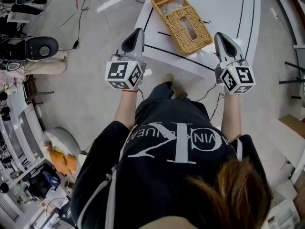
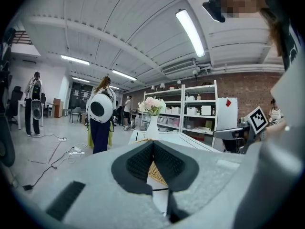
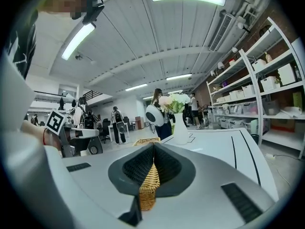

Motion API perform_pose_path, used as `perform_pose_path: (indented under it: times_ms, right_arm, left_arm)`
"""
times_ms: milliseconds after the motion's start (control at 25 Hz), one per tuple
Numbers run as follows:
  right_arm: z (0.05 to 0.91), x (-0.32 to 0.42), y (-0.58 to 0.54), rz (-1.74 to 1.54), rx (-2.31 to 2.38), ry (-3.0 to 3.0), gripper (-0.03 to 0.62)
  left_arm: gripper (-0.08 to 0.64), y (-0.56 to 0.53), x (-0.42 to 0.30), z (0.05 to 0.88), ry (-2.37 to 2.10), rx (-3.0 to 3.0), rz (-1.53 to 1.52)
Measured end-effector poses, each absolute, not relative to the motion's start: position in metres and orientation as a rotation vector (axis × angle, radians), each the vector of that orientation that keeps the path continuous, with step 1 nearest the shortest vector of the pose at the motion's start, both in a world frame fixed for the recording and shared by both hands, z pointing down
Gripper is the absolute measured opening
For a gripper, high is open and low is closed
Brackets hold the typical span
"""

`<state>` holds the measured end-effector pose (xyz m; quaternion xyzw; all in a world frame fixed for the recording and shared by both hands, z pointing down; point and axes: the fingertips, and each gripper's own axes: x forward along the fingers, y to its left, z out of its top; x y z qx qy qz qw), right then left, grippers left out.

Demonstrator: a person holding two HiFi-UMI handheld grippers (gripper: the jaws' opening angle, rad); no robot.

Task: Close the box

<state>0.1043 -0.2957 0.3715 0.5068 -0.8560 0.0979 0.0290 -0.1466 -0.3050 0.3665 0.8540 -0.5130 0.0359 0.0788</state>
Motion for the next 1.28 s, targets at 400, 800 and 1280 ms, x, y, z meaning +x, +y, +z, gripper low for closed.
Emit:
perform_pose_path:
  times_ms: [400,800,1280]
  right_arm:
    - [0.357,0.096,-0.300,0.188,1.525,-2.644,0.000]
    - [0.343,0.087,-0.307,0.111,1.505,-2.654,-0.002]
    - [0.330,0.078,-0.312,0.043,1.473,-2.670,-0.002]
  left_arm:
    - [0.011,-0.311,-0.145,0.347,-1.570,2.602,0.073]
    - [0.011,-0.315,-0.154,0.334,-1.620,2.607,0.031]
    - [0.011,-0.314,-0.167,0.318,-1.701,2.599,-0.021]
